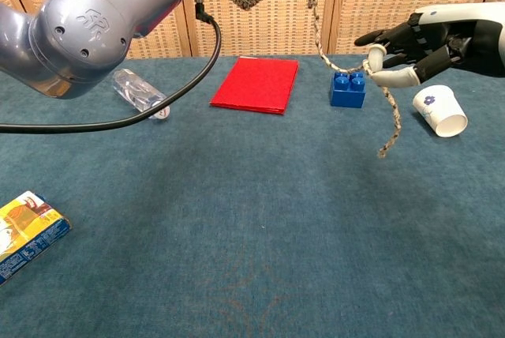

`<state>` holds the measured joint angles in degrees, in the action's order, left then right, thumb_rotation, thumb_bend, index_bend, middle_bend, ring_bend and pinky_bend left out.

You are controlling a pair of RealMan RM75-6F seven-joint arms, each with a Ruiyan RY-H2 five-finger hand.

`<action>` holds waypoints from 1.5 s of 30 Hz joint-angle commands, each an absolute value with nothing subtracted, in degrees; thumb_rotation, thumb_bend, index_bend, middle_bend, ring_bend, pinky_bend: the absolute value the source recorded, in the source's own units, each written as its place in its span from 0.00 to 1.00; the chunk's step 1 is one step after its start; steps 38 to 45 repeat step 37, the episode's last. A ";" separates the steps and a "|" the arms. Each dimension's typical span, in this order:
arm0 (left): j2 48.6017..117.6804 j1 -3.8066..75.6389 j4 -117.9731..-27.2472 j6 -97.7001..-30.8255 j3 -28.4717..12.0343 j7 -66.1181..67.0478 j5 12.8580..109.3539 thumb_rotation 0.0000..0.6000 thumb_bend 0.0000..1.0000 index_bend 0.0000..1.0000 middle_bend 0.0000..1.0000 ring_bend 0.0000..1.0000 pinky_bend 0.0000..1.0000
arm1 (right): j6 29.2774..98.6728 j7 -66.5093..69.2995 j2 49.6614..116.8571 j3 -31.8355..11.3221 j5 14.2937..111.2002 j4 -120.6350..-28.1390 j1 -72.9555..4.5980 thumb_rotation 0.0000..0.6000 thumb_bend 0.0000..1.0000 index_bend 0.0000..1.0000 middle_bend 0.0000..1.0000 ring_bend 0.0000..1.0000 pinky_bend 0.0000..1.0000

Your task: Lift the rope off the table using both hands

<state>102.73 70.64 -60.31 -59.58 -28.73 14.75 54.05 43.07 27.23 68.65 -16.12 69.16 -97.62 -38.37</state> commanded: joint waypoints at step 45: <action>88.88 61.07 -83.94 -72.98 -27.66 25.14 59.36 1.00 0.50 0.83 0.70 0.58 0.72 | 85.27 7.55 79.18 -4.48 91.85 -61.39 -17.31 1.00 0.00 0.06 0.00 0.00 0.00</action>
